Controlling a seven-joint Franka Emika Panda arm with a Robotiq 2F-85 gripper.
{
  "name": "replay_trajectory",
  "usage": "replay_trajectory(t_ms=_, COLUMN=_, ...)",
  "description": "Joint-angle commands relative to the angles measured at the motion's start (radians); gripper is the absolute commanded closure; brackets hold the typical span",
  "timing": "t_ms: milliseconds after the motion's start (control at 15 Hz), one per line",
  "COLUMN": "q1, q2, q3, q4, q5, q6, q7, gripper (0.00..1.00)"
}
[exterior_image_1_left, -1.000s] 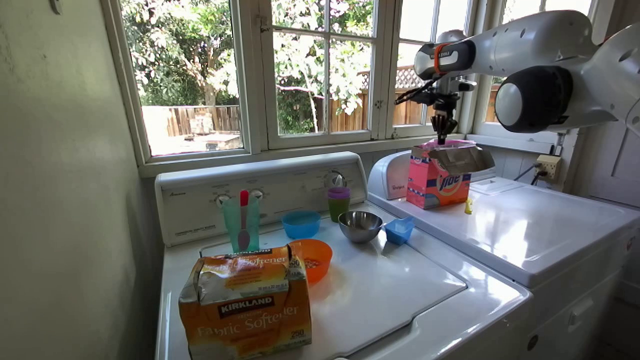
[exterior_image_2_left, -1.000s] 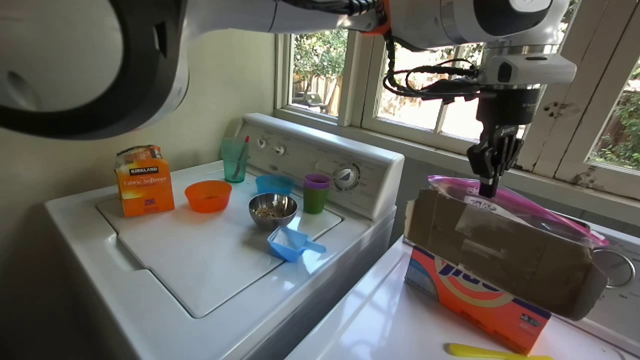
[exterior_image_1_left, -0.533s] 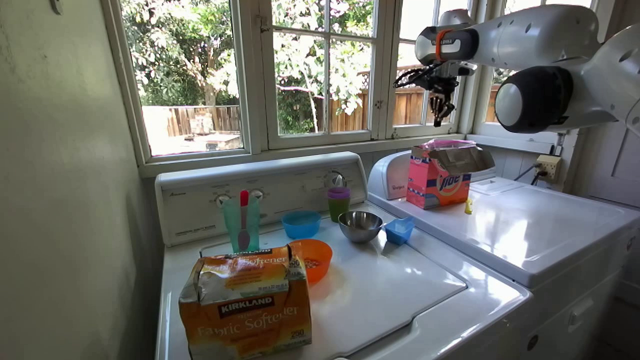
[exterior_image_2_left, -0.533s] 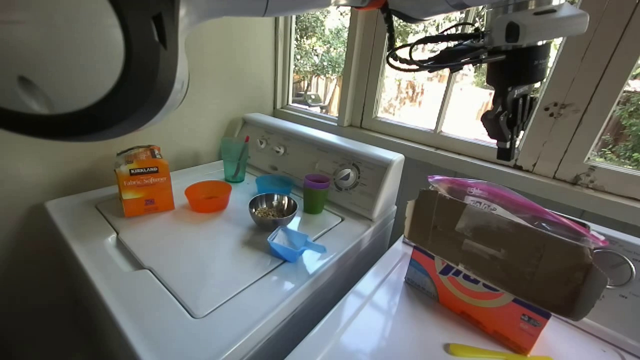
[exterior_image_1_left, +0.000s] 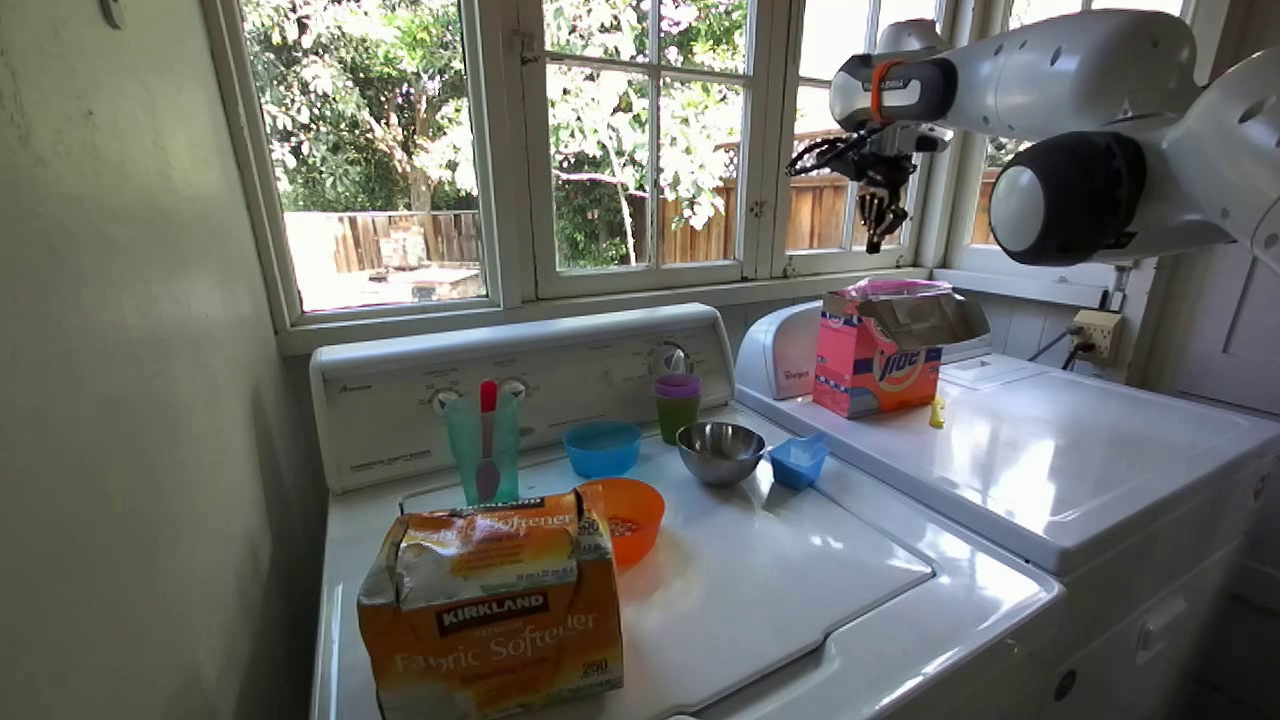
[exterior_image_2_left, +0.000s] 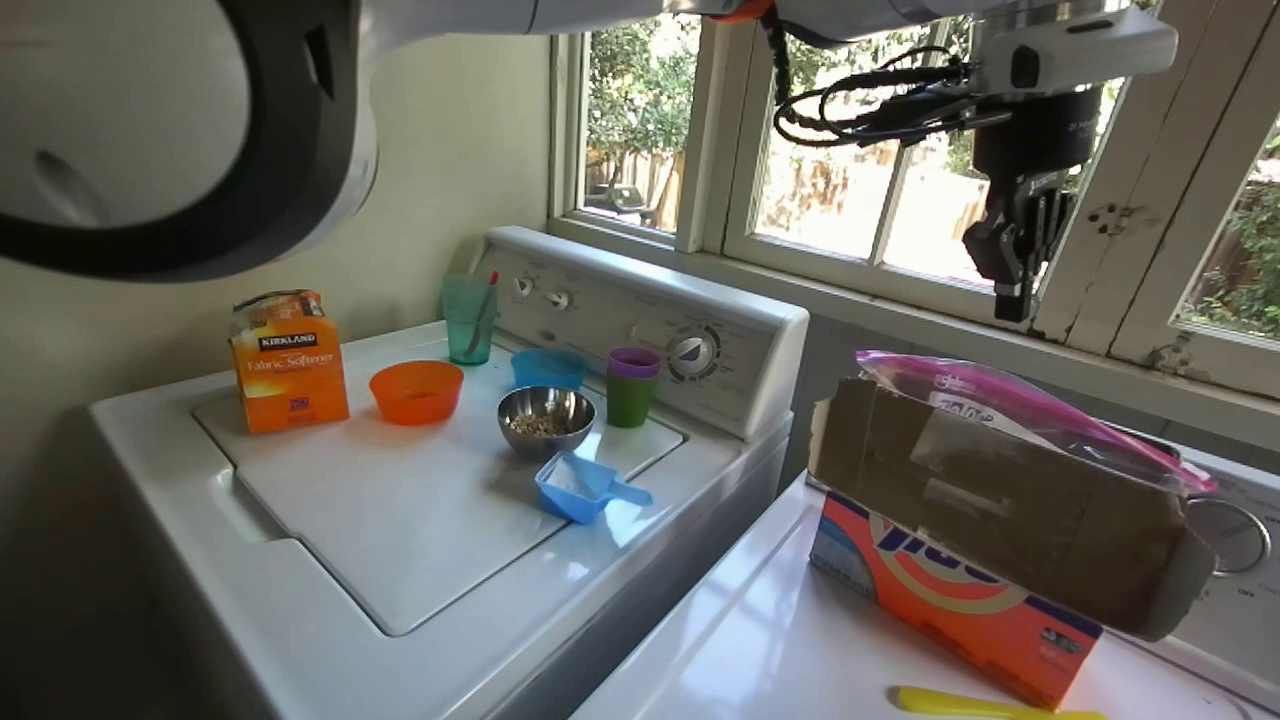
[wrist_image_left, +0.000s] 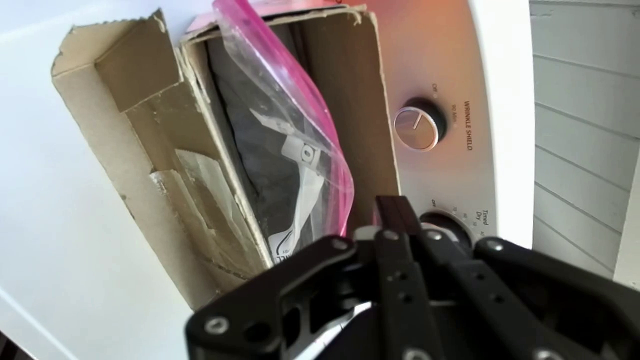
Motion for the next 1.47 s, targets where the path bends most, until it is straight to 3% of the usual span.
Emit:
replay_trajectory(t_ms=0, q1=0.002, q2=0.012, q3=0.012, q4=-0.016, q5=-0.017, q6=0.071, q7=-0.02, gripper=1.0)
replay_trajectory(t_ms=667, q1=0.001, q2=0.052, q3=0.01, q4=-0.007, q5=-0.026, q6=0.036, q7=-0.087, gripper=1.0)
replay_trajectory(t_ms=1400, q1=0.009, q2=0.037, q3=0.004, q4=-0.019, q5=-0.044, q6=-0.126, q7=-0.094, gripper=1.0)
